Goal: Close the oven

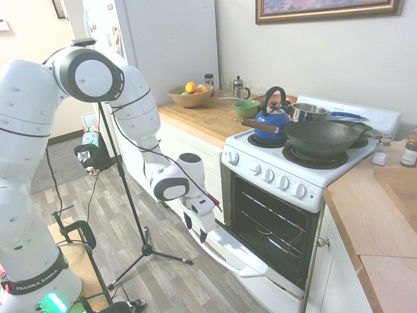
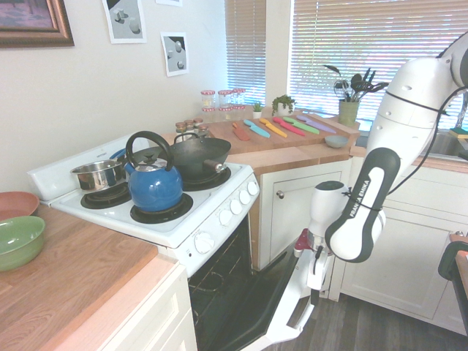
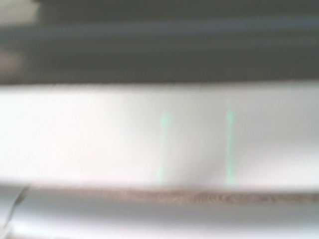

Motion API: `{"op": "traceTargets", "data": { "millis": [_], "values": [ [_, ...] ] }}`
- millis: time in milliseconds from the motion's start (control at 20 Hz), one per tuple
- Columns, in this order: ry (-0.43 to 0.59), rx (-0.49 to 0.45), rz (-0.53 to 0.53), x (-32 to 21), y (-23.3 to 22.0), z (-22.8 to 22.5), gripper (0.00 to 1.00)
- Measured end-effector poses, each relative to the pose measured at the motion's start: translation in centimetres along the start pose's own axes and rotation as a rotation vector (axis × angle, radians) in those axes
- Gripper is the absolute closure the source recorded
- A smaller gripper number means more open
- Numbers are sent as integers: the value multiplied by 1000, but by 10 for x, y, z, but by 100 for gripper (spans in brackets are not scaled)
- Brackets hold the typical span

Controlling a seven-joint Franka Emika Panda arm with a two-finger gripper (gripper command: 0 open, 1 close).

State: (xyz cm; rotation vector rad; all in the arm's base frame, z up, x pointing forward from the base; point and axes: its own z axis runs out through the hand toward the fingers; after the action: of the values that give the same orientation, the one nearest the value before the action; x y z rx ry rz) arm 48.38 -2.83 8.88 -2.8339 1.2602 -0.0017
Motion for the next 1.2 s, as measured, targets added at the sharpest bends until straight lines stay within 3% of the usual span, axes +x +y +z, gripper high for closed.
{"op": "traceTargets", "data": {
  "millis": [300, 800, 1200],
  "values": [
    [45, 30, -19, 20, -25, -3, 0],
    [95, 82, -80, 13, -96, -32, 0],
    [126, 104, -99, 49, -167, -60, 0]
  ]
}}
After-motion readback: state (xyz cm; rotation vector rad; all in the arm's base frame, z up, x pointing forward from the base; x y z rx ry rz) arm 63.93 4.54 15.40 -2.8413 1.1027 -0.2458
